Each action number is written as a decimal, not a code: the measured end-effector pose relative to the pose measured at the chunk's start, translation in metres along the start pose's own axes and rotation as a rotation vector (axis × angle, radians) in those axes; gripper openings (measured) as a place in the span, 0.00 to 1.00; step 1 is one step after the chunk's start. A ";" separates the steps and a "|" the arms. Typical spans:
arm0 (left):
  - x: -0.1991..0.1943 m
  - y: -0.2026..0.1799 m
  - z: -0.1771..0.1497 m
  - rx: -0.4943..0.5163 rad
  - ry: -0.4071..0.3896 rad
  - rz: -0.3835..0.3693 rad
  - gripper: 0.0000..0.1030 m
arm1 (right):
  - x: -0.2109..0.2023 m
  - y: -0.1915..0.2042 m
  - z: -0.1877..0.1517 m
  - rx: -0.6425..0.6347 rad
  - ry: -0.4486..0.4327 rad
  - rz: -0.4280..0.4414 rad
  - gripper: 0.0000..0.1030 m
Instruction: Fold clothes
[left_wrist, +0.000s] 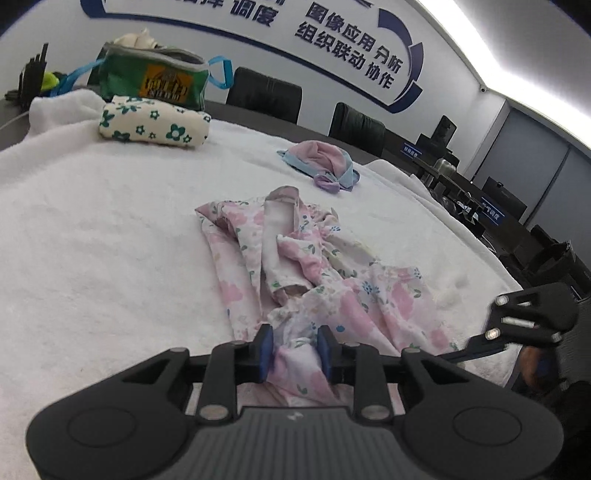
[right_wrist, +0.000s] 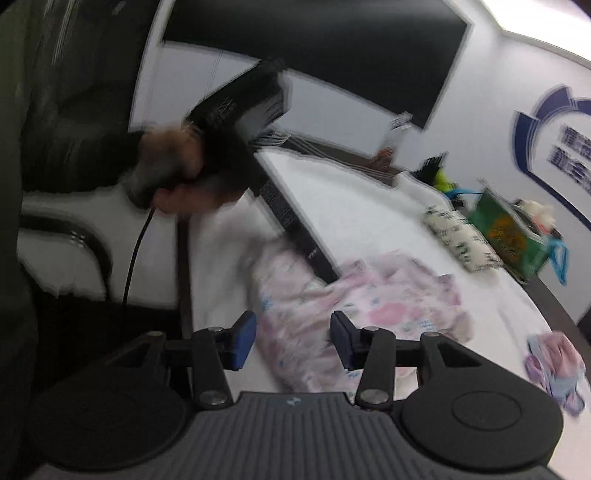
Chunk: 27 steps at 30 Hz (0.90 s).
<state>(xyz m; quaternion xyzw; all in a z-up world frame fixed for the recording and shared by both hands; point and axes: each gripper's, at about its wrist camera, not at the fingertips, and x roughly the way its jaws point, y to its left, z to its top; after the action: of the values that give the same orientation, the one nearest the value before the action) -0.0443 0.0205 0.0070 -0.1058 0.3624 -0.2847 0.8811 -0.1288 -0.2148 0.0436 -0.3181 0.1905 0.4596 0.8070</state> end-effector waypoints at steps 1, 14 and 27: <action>0.001 0.001 0.001 -0.007 0.007 -0.010 0.33 | 0.006 0.000 -0.001 -0.020 0.014 0.012 0.43; -0.045 -0.007 -0.004 0.169 -0.127 -0.058 0.75 | 0.019 -0.030 -0.006 0.094 0.029 0.131 0.13; -0.078 -0.074 -0.104 1.071 -0.408 -0.134 0.97 | -0.022 -0.052 0.005 0.267 -0.062 0.416 0.11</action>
<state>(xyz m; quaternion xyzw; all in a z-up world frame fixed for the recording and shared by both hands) -0.1931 0.0074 0.0067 0.2797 -0.0170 -0.4576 0.8439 -0.0951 -0.2445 0.0783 -0.1483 0.2860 0.5963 0.7353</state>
